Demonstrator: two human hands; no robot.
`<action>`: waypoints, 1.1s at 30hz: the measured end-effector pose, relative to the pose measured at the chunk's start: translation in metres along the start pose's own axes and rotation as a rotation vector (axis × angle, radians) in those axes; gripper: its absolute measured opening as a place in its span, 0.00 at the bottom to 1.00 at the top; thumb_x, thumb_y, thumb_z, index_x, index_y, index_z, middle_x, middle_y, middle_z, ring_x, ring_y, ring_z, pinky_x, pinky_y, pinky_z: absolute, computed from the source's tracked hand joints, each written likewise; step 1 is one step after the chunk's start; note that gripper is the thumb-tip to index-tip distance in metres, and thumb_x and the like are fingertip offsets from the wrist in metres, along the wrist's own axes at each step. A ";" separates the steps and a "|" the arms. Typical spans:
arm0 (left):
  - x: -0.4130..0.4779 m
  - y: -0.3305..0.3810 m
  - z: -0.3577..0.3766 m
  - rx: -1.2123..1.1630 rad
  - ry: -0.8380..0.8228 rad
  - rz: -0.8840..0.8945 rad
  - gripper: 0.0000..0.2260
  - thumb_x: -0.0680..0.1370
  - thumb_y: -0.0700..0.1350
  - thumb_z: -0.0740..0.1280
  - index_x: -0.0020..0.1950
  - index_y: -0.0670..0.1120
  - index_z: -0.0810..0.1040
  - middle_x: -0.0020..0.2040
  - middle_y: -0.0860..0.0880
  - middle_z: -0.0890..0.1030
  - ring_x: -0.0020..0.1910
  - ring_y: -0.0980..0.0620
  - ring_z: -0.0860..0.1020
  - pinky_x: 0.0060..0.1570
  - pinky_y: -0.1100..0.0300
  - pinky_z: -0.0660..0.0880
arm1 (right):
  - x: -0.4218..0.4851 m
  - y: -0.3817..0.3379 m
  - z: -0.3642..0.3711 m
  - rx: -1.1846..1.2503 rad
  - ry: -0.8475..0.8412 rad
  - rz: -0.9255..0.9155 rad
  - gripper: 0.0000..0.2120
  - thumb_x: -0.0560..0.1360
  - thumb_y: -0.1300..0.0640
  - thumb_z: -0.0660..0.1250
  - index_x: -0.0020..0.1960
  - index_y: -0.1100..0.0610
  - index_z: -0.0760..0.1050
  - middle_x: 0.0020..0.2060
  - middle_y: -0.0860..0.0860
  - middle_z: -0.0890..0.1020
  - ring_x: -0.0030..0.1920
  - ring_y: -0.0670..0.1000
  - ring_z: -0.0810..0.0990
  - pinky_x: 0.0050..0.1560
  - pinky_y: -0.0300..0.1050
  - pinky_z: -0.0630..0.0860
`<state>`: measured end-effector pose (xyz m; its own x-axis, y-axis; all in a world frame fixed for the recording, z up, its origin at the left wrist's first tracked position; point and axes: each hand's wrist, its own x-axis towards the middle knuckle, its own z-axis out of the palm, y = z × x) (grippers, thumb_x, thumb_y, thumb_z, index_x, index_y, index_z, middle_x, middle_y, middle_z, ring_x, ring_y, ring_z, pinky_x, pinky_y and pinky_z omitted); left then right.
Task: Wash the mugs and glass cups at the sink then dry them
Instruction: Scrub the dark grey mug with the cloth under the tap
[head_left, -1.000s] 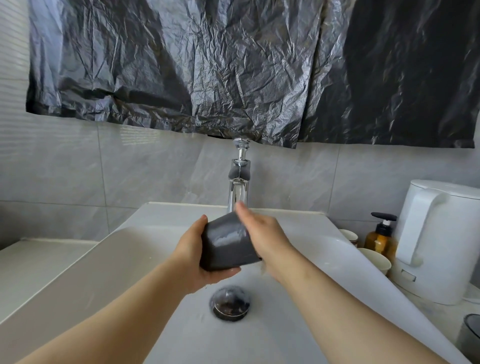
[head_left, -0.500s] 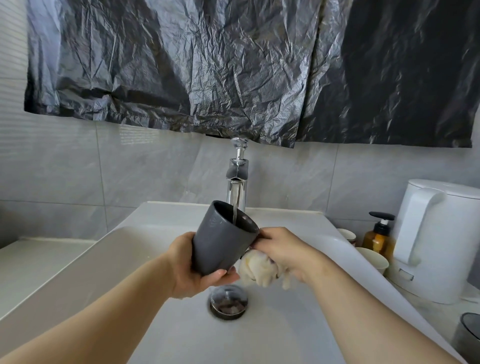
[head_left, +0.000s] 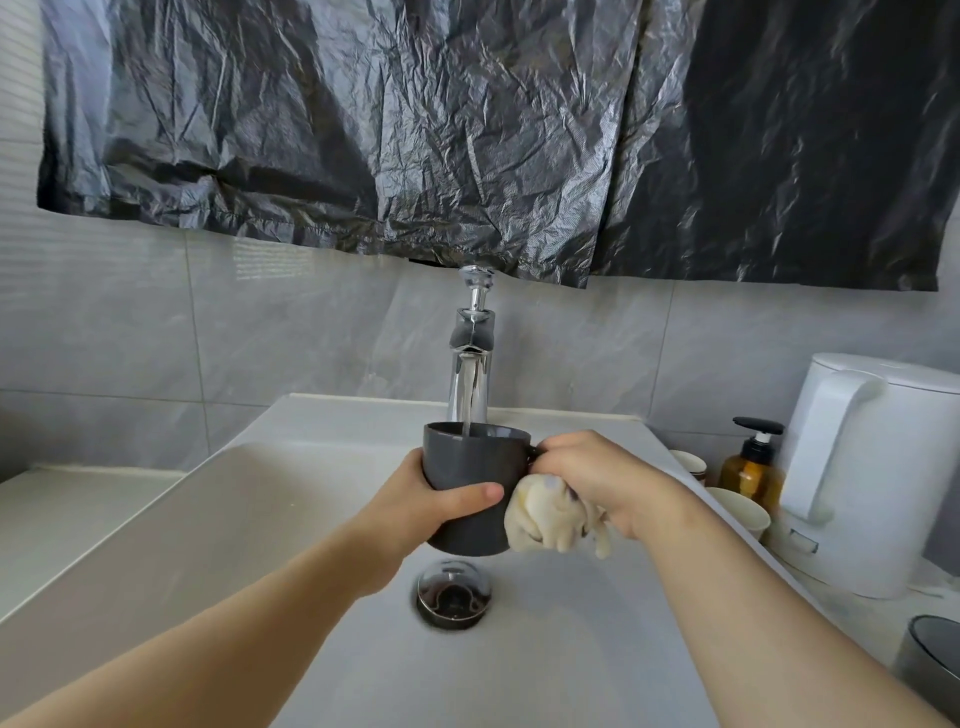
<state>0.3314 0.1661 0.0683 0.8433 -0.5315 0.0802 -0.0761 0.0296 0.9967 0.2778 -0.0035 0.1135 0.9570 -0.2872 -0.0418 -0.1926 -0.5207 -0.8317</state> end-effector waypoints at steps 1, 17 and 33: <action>0.000 0.000 0.003 -0.012 0.030 0.006 0.35 0.51 0.53 0.79 0.56 0.50 0.74 0.51 0.47 0.83 0.50 0.49 0.82 0.45 0.57 0.80 | 0.000 0.000 0.001 -0.003 0.014 -0.001 0.05 0.73 0.64 0.61 0.41 0.59 0.75 0.31 0.57 0.71 0.33 0.54 0.70 0.29 0.39 0.64; 0.009 0.023 0.010 1.312 0.290 0.135 0.34 0.59 0.63 0.73 0.59 0.53 0.67 0.49 0.52 0.76 0.50 0.48 0.73 0.41 0.58 0.68 | 0.012 0.018 0.000 -0.052 0.268 0.001 0.15 0.74 0.56 0.65 0.54 0.66 0.76 0.37 0.55 0.76 0.39 0.53 0.73 0.41 0.42 0.70; 0.025 0.046 0.001 0.582 0.131 -0.425 0.29 0.63 0.61 0.75 0.55 0.45 0.73 0.47 0.44 0.82 0.45 0.46 0.81 0.45 0.56 0.78 | 0.008 0.012 -0.002 -0.063 0.216 -0.025 0.09 0.73 0.54 0.64 0.36 0.57 0.72 0.29 0.53 0.73 0.32 0.53 0.71 0.33 0.40 0.67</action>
<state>0.3478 0.1532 0.1162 0.9168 -0.2901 -0.2745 0.0324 -0.6310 0.7751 0.2829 -0.0139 0.1043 0.8940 -0.4361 0.1035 -0.1893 -0.5767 -0.7948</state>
